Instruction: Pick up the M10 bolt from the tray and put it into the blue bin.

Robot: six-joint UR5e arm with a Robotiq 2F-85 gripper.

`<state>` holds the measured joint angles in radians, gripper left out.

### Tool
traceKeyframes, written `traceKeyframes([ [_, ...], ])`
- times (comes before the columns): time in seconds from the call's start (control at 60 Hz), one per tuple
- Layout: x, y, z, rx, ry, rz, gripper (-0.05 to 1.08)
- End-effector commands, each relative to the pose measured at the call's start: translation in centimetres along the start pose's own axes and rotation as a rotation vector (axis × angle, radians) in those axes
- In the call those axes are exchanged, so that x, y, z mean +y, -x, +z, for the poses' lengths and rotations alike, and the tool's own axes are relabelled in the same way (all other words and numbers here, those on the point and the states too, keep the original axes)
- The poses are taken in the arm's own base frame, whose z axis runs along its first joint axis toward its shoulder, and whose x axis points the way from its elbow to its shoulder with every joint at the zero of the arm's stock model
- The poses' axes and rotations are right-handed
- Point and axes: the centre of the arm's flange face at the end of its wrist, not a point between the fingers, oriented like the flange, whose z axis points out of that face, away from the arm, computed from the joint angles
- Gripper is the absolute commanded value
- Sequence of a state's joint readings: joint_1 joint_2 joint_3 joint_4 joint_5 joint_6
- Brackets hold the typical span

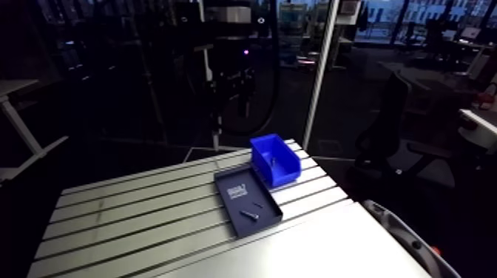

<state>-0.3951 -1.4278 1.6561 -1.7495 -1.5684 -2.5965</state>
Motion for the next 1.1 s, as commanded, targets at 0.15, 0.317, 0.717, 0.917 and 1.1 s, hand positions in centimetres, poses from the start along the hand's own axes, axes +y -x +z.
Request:
traceKeyframes([
  [0.15,-0.9,0.8,3.3,-0.007,0.012,-0.078,0.01],
  [0.317,-1.3,1.4,4.8,0.001,0.024,-0.104,0.01],
  [0.717,-2.5,3.0,9.1,-0.018,-0.015,-0.113,0.01],
  [0.917,-2.5,3.6,10.4,-0.012,-0.003,-0.104,0.01],
  [1.1,-2.1,5.0,11.6,-0.009,-0.001,-0.109,0.01],
])
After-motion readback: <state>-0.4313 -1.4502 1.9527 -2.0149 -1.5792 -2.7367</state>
